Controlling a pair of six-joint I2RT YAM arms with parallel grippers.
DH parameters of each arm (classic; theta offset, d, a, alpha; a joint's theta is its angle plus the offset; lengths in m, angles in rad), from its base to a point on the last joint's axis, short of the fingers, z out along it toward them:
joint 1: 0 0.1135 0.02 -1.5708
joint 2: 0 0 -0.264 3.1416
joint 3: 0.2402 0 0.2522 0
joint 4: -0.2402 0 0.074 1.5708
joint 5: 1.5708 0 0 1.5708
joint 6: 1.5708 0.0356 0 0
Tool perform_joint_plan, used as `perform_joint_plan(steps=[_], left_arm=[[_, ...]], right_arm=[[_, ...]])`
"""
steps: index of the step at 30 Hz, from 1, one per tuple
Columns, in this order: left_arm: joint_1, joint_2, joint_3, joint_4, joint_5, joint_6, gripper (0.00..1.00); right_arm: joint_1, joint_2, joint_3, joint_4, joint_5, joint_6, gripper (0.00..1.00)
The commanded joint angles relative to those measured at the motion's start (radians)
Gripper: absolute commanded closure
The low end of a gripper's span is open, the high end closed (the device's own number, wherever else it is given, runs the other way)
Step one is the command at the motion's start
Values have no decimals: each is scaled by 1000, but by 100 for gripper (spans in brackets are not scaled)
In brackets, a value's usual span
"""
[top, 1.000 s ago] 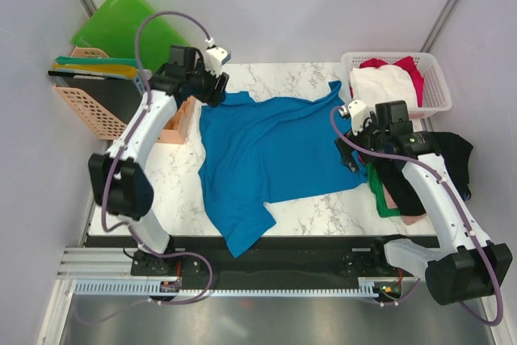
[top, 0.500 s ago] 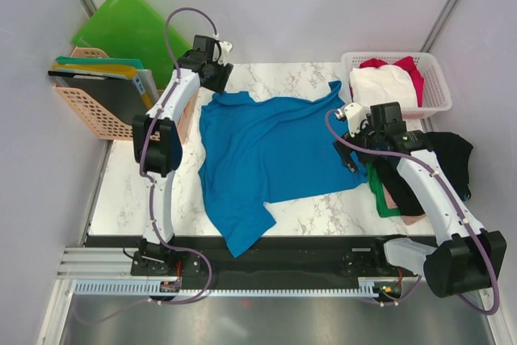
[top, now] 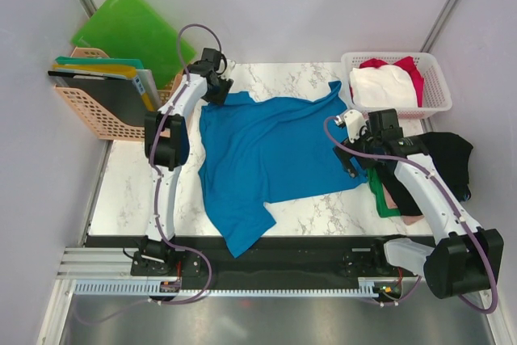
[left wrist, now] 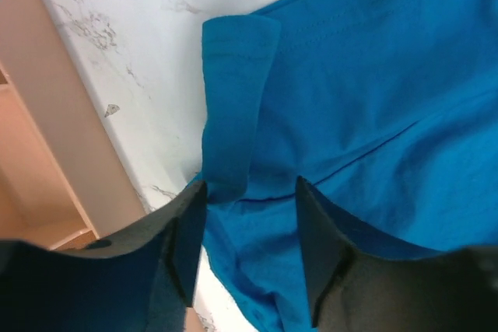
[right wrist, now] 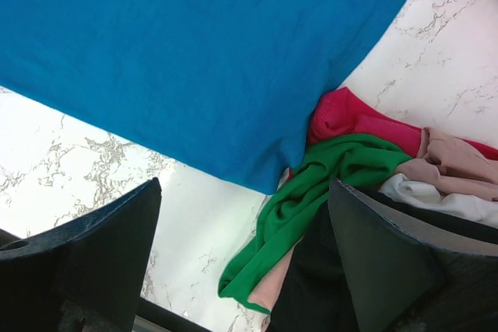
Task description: Fold and stack the t-shirts
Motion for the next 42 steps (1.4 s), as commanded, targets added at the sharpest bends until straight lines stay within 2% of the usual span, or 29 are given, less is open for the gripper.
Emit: perform_joint_plan(steps=[1,2,3,4,8,15,22,29,30,31,32,33,35,42], left_arm=[[-3,13,35,-11,-31,-20,46],[-3,18,40,-8,-33,-23,55],[-2,27,44,-5,-36,-25,79],[-3,29,49,1,-49,-26,98],[-6,15,40,45,-99,-25,98],[-8,-78,-62,193,-232,50,98],[-8,-95,-63,309,-315,110,98],[-8,-68,4,349,-355,158,98],[-6,-57,13,349,-362,175,96],[-8,-54,12,349,-367,184,86],[-8,-52,3,352,-373,193,57],[-6,-48,-6,357,-391,199,45],[-5,-54,-49,381,-408,216,32],[4,-216,-233,478,-412,218,29]], right_arm=[[0,-20,-9,43,-5,6,5],[0,-19,-8,44,-19,7,5],[-2,-16,-9,46,-21,9,6],[0,-14,-12,44,-22,10,6],[0,-22,-26,43,-15,4,6],[0,-19,-49,53,-27,0,6],[0,-17,-71,61,-48,9,7],[0,-40,-121,112,21,20,5],[0,-39,-127,113,18,23,5],[0,-34,-127,115,13,30,4],[0,-31,-127,113,-1,43,2],[-2,-31,-129,115,-5,47,2],[0,-37,-134,116,-19,53,2],[0,-72,-138,116,-10,52,2]])
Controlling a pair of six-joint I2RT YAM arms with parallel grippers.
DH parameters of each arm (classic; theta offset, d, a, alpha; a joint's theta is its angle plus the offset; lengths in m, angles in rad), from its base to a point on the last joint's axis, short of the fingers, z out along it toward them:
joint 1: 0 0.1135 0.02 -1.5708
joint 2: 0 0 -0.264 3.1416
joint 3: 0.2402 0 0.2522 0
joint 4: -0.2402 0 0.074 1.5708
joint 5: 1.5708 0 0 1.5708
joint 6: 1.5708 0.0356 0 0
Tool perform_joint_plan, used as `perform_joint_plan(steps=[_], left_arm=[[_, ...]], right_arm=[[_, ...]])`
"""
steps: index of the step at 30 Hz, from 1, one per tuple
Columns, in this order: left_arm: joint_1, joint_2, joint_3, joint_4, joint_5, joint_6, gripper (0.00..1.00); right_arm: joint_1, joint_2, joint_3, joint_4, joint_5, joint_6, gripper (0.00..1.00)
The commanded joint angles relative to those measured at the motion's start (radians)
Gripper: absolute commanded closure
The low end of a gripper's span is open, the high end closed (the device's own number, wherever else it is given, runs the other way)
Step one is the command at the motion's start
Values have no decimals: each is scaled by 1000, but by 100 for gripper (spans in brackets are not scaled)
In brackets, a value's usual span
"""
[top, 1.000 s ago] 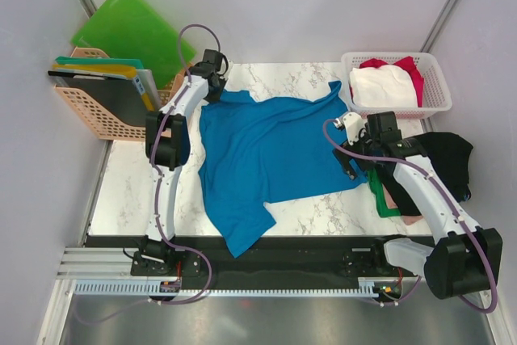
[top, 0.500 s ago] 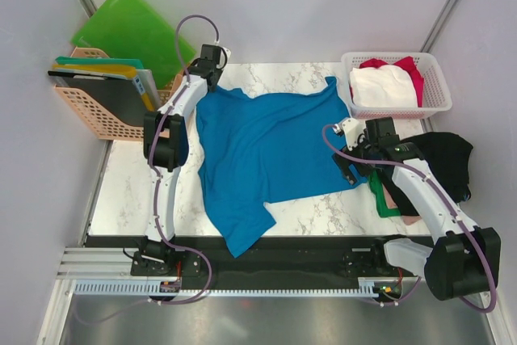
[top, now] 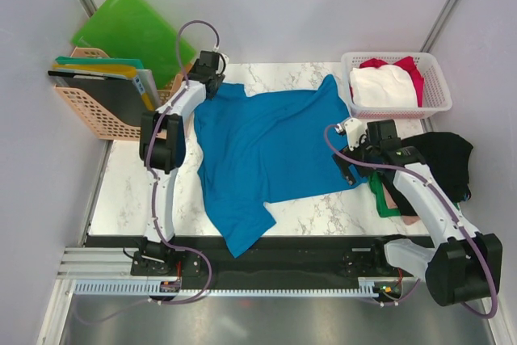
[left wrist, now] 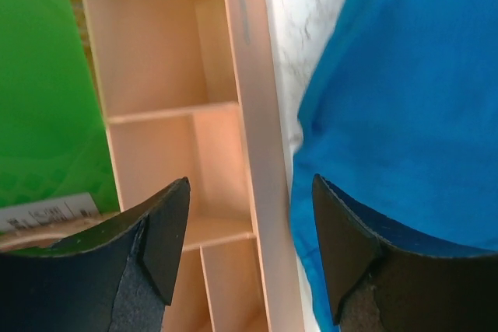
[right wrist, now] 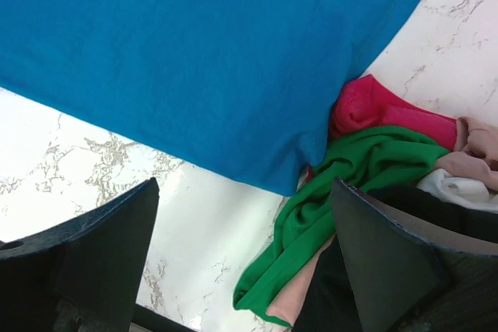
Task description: Fold and stack the t-shirts
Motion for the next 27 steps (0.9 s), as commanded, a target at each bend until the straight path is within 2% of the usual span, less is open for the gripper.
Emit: perform_joint_plan(steps=[1,7,11,12,14,15,17,20,24,27], left_arm=[[4,-204,-66,79,-11,16,29],[-55,-465,-331,-14,146,11,29],[-129,-681,-596,-80,282,25,29],[-135,-771,-627,-109,392,27,29],[-140,-848,-690,-224,542,30,30],[-140,-902,-705,-276,709,74,29],[-160,-947,-756,-400,811,114,30],[-198,-991,-858,-418,775,137,31],[-198,-956,-960,-369,584,145,37],[-190,-947,-1026,-265,452,105,37]], right_arm=[[1,-39,-13,29,-6,9,2],[1,-51,-26,35,-26,15,2],[-1,-57,-28,38,-32,9,2],[1,-57,-30,41,-30,8,2],[1,-51,-31,40,-30,1,2],[1,-45,-31,40,-35,-6,2],[-1,-39,-33,41,-35,-14,2],[-1,-27,-36,50,-50,-19,2],[-1,-22,-43,60,-82,-12,2],[1,-39,-50,61,-82,-17,2]])
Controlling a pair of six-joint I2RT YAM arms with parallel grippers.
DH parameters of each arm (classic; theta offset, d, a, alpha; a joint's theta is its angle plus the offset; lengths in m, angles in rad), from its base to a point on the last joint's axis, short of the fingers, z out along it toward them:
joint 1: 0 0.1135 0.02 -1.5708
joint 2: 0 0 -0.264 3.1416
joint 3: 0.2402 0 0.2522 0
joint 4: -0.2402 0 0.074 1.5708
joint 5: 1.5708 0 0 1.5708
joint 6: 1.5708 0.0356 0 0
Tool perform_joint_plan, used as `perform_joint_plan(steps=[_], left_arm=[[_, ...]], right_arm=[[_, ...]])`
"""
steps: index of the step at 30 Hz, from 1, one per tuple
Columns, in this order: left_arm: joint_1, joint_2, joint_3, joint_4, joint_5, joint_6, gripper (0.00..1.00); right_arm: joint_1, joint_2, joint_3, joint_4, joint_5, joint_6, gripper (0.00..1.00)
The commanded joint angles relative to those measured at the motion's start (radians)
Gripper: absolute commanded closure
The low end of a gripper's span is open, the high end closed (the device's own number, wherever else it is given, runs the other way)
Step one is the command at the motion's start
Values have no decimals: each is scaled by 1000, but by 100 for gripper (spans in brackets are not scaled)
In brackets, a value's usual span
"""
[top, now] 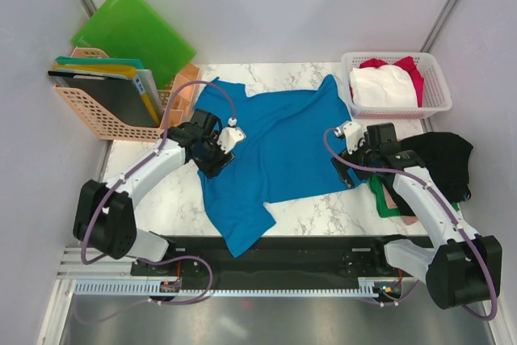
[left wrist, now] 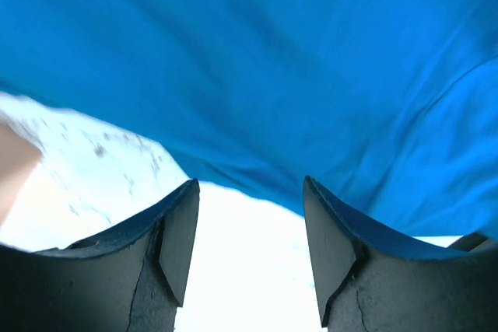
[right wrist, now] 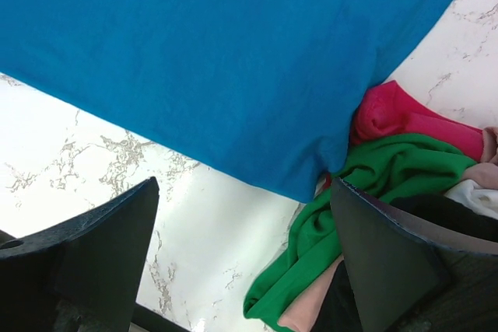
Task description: Fold and stack the t-shirts
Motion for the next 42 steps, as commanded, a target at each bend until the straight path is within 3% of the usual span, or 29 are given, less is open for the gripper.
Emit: perform_joint_plan(steps=[1,6,24,42], left_arm=[[16,24,-42,78,-177,-2,36],[27,119,10,105,-273,-44,36],[-24,483,277,104,-170,-80,36],[-203,681,530,55,-136,-100,36]], right_arm=[[2,-23,-11,35,-30,-14,2],[1,-33,-22,24,-18,-30,2],[1,-83,-28,-8,4,-57,2],[1,-68,-49,3,27,-63,2]])
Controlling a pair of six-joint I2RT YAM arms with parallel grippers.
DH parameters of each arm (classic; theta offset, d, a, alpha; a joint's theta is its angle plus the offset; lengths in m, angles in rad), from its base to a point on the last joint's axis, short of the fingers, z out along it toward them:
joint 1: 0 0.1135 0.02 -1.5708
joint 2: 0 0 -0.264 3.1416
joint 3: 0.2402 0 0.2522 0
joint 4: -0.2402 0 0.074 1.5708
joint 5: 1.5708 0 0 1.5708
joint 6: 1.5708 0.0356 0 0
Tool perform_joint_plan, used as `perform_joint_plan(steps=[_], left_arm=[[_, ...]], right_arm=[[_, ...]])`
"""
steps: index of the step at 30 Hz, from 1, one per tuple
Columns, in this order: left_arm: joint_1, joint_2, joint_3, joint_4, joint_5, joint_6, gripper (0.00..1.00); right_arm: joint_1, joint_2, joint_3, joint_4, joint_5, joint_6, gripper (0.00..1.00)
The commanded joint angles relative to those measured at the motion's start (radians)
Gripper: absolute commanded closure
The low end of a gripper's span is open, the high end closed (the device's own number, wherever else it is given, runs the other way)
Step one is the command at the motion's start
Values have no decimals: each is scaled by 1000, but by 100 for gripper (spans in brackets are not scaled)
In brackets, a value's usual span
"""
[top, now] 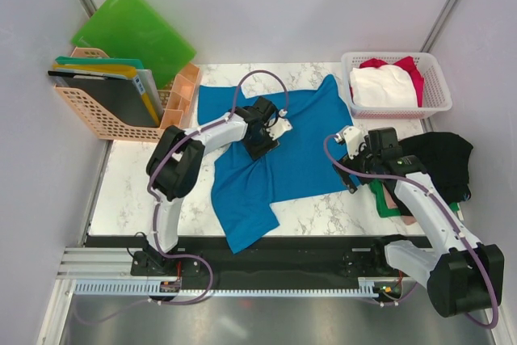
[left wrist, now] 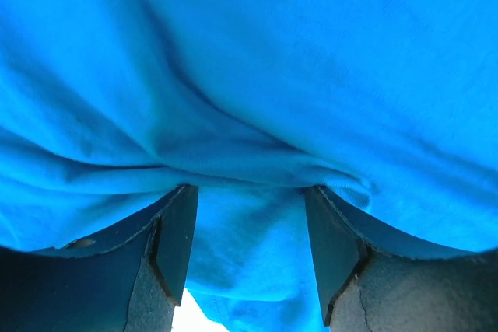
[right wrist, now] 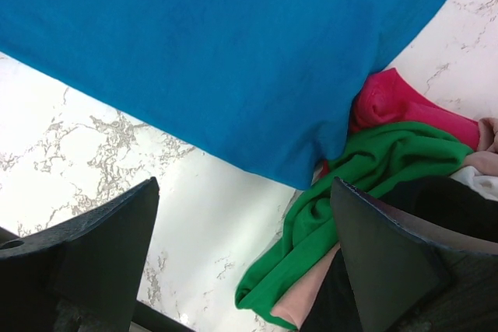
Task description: Fold and stack the t-shirts
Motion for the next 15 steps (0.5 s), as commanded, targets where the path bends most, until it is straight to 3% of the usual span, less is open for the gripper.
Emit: perform_joint_plan(steps=[1,7,15], left_arm=[[1,15,44,-14,18,-28,36],[1,-27,20,-1,-35,-9,36],[8,-213,26,5,-117,17,35]], right_arm=[[1,-21,-16,12,14,-10,2],[1,-28,-25,11,18,-15,2],[1,-36,-17,6,9,-12,2]])
